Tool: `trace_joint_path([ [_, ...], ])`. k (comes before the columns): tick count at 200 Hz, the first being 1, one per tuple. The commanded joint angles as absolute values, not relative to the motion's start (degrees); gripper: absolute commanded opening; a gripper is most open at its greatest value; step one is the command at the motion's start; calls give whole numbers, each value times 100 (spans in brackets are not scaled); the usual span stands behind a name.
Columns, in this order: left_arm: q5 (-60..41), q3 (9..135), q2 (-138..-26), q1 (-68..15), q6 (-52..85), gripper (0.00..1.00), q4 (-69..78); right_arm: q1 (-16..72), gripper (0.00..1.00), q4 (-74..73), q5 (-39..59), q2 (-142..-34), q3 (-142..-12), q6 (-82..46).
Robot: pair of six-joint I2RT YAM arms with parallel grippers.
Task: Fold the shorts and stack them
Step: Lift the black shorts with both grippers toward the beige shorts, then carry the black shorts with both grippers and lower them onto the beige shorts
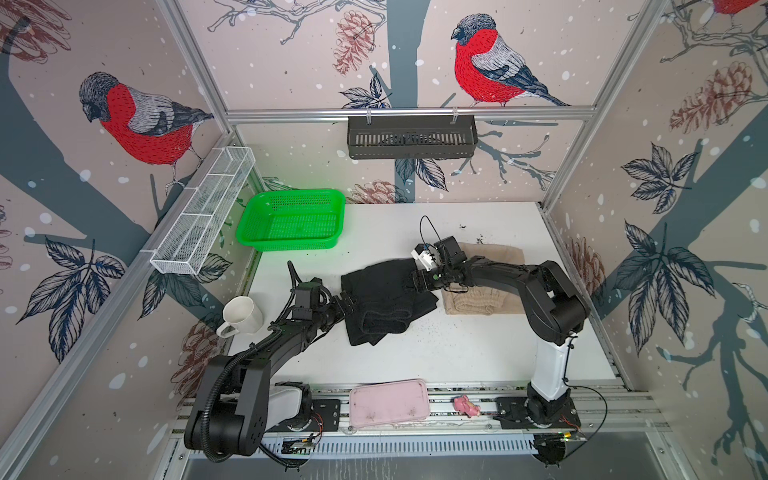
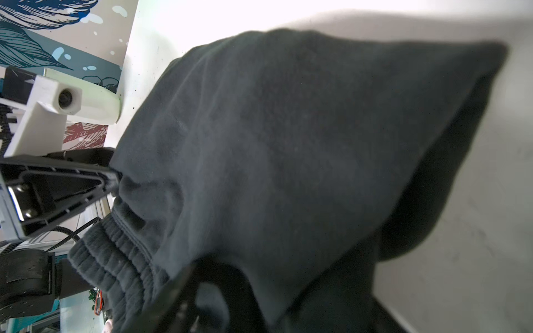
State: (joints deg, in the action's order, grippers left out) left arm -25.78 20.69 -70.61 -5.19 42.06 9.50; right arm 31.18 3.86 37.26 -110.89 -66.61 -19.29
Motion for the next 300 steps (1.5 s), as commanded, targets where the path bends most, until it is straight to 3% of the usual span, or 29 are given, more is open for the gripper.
trace_joint_path([
  [1,-2685,2031,-7031,-396,4333,97,1148,3003,87,16,3789,-10984,-6592,-2082],
  [21,-2817,2054,-7115,-327,4329,97,1299,3023,96,337,3464,-11106,-6828,-1808],
  [81,-3400,1903,-7563,-325,4428,97,2129,3225,98,843,3156,-11797,-7420,-1439],
  [106,-3442,1787,-7572,-364,4372,95,2232,3276,92,654,3283,-11808,-7233,-1569],
  [118,-3387,1767,-7617,-419,4291,90,2224,3286,83,446,3437,-11802,-7112,-1712],
  [143,-3425,1832,-7858,-516,4245,69,2329,3322,55,83,3612,-11794,-6962,-1966],
  [166,-3438,1869,-7987,-545,4197,31,2389,3329,24,-22,3647,-11756,-6970,-2065],
  [183,-3354,2002,-7917,-550,4066,0,2171,3323,13,-14,3643,-11646,-6996,-2078],
  [220,-3424,2541,-7700,-681,3989,0,1665,3231,6,617,3415,-11364,-7241,-2001],
  [300,-3510,4962,-8130,-1768,3989,0,-143,2462,4,2662,2752,-9866,-7654,-1860],
])
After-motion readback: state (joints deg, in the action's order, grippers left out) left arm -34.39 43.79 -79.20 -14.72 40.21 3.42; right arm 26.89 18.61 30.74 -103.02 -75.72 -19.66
